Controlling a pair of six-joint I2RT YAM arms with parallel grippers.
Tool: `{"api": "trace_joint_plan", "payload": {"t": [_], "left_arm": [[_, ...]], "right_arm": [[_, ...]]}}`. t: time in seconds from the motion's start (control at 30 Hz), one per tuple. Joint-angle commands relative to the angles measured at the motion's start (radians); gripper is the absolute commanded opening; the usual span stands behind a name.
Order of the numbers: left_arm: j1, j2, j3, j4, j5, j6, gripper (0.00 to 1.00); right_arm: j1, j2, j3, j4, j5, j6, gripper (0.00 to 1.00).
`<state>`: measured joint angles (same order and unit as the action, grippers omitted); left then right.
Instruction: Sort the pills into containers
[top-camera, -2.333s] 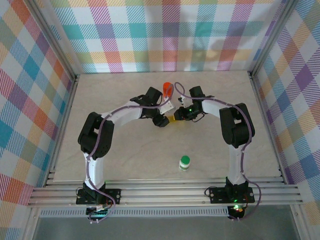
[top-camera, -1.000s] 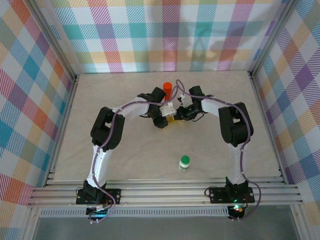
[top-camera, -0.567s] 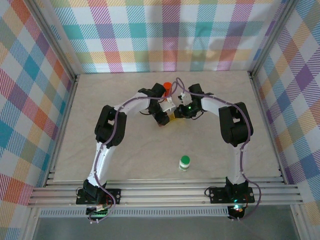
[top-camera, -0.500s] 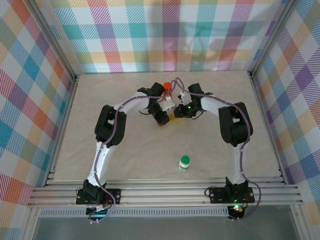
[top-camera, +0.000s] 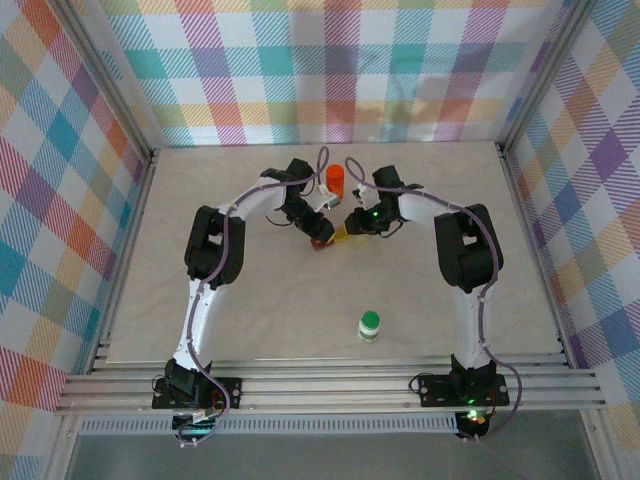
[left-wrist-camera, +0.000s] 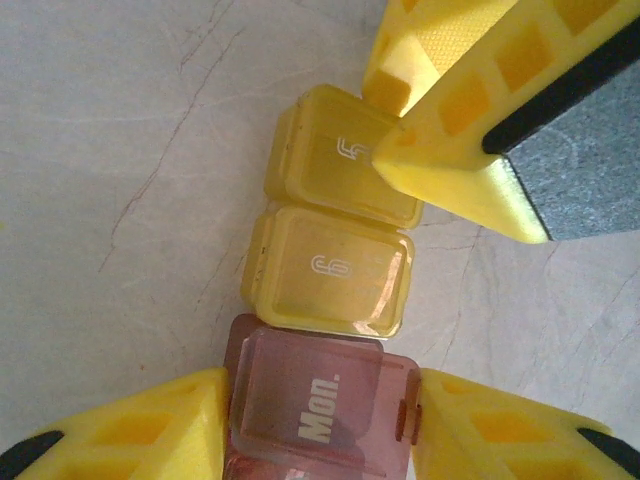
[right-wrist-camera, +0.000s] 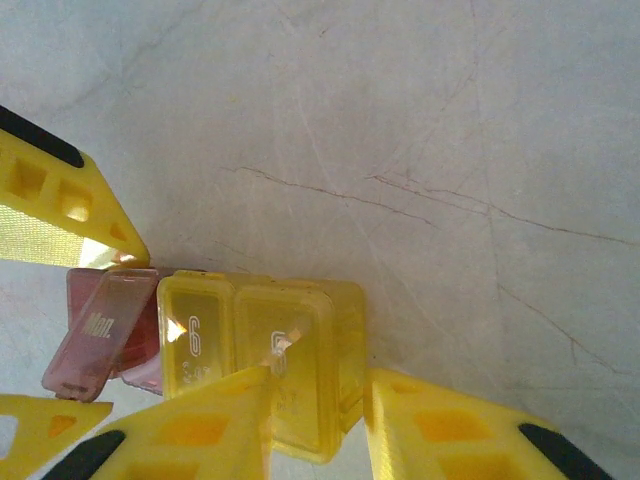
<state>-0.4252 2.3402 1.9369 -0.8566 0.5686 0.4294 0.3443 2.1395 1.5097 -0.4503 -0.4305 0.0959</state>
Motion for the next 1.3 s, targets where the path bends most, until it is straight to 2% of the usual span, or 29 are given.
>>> {"api": "trace_joint_plan", "payload": {"t": [0.0,0.27,0.43,0.73,0.9,1.07,1.27], "left_arm": [[0.034,-0.008,0.004,0.034,-0.043,-0.05,0.49],[0.057,-0.034,-0.015,0.116,-0.118,-0.103,0.52],[0.075,-0.047,-0.018,0.159,-0.108,-0.133,0.52],[0.075,0.018,0.055,0.146,-0.16,-0.149,0.52],[0.066,0.015,0.032,0.17,-0.154,-0.164,0.5],[0.065,-0.148,-0.107,0.328,-0.163,-0.215,0.49],[0.053,-0.465,-0.369,0.614,-0.299,-0.324,0.49]], "right_arm": [[-0.004,0.056,-0.02,-0.119,0.084,-0.013,0.3],[-0.004,0.052,-0.017,-0.123,0.068,-0.02,0.3],[-0.005,0.053,-0.013,-0.129,0.06,-0.025,0.3],[-0.003,0.054,-0.006,-0.133,0.053,-0.033,0.31],[-0.002,0.05,-0.005,-0.13,0.05,-0.032,0.31],[-0.003,0.006,-0.021,-0.099,0.004,0.011,0.32],[-0.005,-0.083,-0.009,-0.07,-0.003,0.067,0.36]]}}
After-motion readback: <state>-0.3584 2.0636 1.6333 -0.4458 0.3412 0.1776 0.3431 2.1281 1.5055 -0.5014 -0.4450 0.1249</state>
